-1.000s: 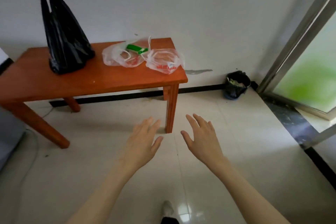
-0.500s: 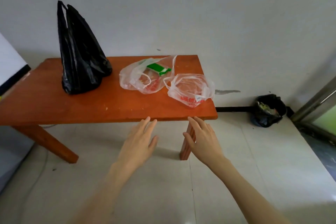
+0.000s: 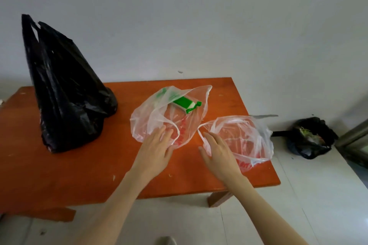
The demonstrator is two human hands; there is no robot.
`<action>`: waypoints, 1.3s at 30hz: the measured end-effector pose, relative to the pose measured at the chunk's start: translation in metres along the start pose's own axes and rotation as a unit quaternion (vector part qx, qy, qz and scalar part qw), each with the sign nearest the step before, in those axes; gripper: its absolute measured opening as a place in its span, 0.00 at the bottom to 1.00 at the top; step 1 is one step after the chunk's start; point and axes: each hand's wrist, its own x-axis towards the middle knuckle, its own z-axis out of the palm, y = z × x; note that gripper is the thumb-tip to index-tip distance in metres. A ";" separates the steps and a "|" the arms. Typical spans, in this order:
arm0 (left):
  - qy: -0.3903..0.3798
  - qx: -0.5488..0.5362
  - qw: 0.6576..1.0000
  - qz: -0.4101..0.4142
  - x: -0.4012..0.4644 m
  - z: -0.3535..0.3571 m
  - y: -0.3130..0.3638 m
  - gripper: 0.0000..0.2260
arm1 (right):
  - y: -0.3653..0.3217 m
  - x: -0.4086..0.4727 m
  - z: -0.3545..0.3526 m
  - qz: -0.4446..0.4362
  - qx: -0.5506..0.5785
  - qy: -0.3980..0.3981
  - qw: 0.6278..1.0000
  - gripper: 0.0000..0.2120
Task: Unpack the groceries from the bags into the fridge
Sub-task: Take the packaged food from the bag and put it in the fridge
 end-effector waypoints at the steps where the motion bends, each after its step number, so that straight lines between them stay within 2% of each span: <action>1: 0.000 -0.005 1.000 -0.002 0.015 0.000 -0.010 0.22 | -0.002 0.016 0.003 -0.001 -0.001 -0.003 1.000 0.24; 4: -0.013 -0.002 1.000 -0.005 0.053 0.007 -0.035 0.21 | -0.004 0.060 0.009 0.005 -0.005 -0.017 1.000 0.23; 13: -0.024 0.048 0.997 -0.054 0.151 0.054 -0.079 0.29 | 0.018 0.210 0.049 0.039 -0.014 -0.090 0.995 0.21; 19: -0.072 0.007 0.994 -0.077 0.190 0.081 -0.089 0.33 | 0.037 0.283 0.094 0.078 -0.085 -0.131 0.985 0.34; 23: -0.086 -0.010 0.992 -0.088 0.209 0.090 -0.099 0.37 | 0.048 0.297 0.120 0.091 -0.134 -0.145 0.976 0.38; 28: -0.121 -0.022 0.989 -0.081 0.221 0.094 -0.103 0.42 | 0.049 0.307 0.125 0.078 -0.147 -0.063 0.984 0.32; 34: -0.136 -0.040 0.987 -0.071 0.228 0.090 -0.099 0.38 | 0.043 0.297 0.116 0.089 -0.123 -0.073 0.986 0.33; 39: -0.131 -0.044 0.988 -0.069 0.230 0.092 -0.094 0.38 | 0.036 0.277 0.103 0.093 -0.093 -0.052 0.990 0.29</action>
